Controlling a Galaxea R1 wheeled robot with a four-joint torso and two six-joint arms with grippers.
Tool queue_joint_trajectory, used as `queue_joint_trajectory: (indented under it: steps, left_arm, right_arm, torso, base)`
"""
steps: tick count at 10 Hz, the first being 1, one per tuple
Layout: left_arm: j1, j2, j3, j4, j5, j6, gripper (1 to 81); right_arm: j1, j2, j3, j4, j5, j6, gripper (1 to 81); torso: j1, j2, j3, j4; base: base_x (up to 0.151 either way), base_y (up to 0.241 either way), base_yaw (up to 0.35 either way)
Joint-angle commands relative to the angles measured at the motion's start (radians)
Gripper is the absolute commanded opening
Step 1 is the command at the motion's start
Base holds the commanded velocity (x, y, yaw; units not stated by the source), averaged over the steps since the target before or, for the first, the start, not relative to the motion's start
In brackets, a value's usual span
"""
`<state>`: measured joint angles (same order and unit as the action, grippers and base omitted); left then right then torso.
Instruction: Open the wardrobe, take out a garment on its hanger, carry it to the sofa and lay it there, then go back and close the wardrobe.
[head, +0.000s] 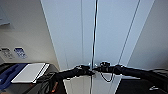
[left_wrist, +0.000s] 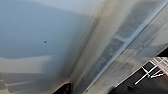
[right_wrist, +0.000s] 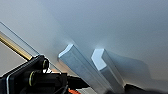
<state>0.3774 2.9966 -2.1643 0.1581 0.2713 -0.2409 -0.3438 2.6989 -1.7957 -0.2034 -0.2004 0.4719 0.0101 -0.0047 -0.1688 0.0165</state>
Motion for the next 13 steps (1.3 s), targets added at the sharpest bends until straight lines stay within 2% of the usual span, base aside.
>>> queue_joint_trajectory:
  steps: [1,5,7,9,13]
  left_arm:
    - [-0.111,-0.080,0.476,-0.032,-0.089,0.002,81.1]
    - [0.007,-0.329,0.787,-0.011,-0.099,0.008,81.1]
    - [0.071,-0.483,0.936,0.023,-0.101,0.008,81.1]
    - [0.138,-0.586,1.023,0.058,-0.106,0.006,81.1]
    - [0.249,-0.720,1.133,0.124,-0.118,0.008,81.1]
  right_arm:
    - [0.061,0.009,0.180,0.035,-0.025,0.010,81.1]
    - [0.006,-0.046,0.288,0.026,-0.024,-0.007,81.1]
    - [-0.027,-0.093,0.384,-0.031,-0.033,-0.016,81.1]
    - [-0.068,-0.164,0.472,-0.076,-0.039,-0.016,81.1]
    - [-0.149,-0.365,0.656,-0.143,-0.027,-0.015,81.1]
  torso:
    - [0.000,0.000,0.000,0.000]
    - [0.002,0.001,0.000,0.000]
    - [0.002,0.002,0.000,0.000]
    - [0.002,0.002,0.000,0.000]
    - [0.003,0.002,0.000,0.000]
  base:
    - [0.000,0.000,0.000]
    - [0.000,0.000,0.000]
    - [0.000,0.000,0.000]
    - [0.000,0.000,0.000]
    - [0.000,0.000,0.000]
